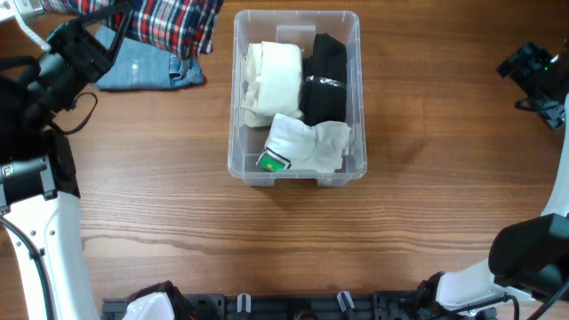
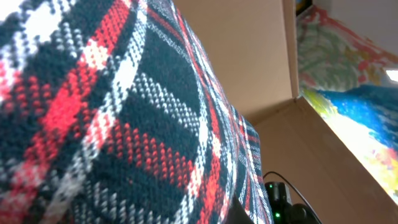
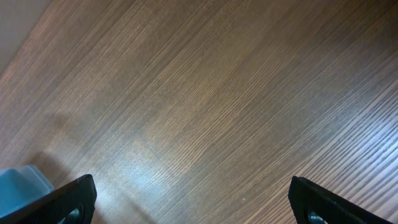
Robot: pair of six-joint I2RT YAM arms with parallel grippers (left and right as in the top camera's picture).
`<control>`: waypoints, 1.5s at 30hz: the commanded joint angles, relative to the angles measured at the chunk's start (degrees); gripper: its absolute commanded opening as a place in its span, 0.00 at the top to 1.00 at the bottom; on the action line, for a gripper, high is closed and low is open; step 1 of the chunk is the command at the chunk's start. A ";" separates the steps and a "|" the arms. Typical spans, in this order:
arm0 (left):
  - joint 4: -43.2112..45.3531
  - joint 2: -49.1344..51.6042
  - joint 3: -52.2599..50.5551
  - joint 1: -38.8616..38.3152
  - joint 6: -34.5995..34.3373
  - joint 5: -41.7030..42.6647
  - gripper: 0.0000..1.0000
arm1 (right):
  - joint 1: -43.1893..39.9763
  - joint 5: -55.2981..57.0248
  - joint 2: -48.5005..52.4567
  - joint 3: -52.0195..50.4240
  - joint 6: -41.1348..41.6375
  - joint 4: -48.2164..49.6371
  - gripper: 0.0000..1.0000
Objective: Pack container
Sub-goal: 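Lower the red plaid shirt into the bin's front left area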
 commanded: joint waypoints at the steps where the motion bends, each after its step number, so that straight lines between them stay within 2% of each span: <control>1: -1.57 -0.52 2.40 -0.15 4.59 -0.90 0.96 | 0.09 -0.55 0.42 -0.24 0.76 0.20 0.00; 6: -5.20 -0.52 2.40 -0.15 15.63 -1.29 0.93 | 0.09 -0.52 0.42 -0.24 0.74 0.20 0.00; 9: -9.68 -0.55 2.67 -0.13 19.93 -6.08 0.93 | 0.09 -0.52 0.42 -0.24 0.74 0.20 0.00; 12: -17.09 -0.52 4.37 -0.15 19.74 -14.73 0.96 | 0.09 -0.52 0.42 -0.24 0.74 0.22 0.00; 15: -29.22 -0.52 9.49 -0.35 17.57 -23.87 0.96 | 0.09 -0.52 0.42 -0.24 0.72 0.22 0.00; 21: -43.34 -0.48 21.86 -3.43 23.50 -35.30 0.94 | 0.09 -0.52 0.42 -0.24 0.76 0.20 0.00; 24: -48.39 0.02 26.49 -7.82 28.61 -36.50 0.94 | 0.09 -0.52 0.42 -0.24 0.74 0.20 0.00; 29: -54.53 2.27 26.99 -20.90 34.34 -36.30 0.96 | 0.09 -0.52 0.42 -0.24 0.74 0.20 0.00; 35: -60.00 11.98 26.99 -34.77 43.69 -39.30 0.95 | 0.09 -0.52 0.42 -0.24 0.76 0.20 0.00; 38: -61.72 16.98 26.99 -37.97 46.49 -41.77 0.95 | 0.09 -0.52 0.42 -0.24 0.74 0.20 0.00; 45: -64.87 25.33 26.99 -41.16 56.59 -41.88 0.92 | 0.09 -0.55 0.42 -0.24 0.74 0.20 0.00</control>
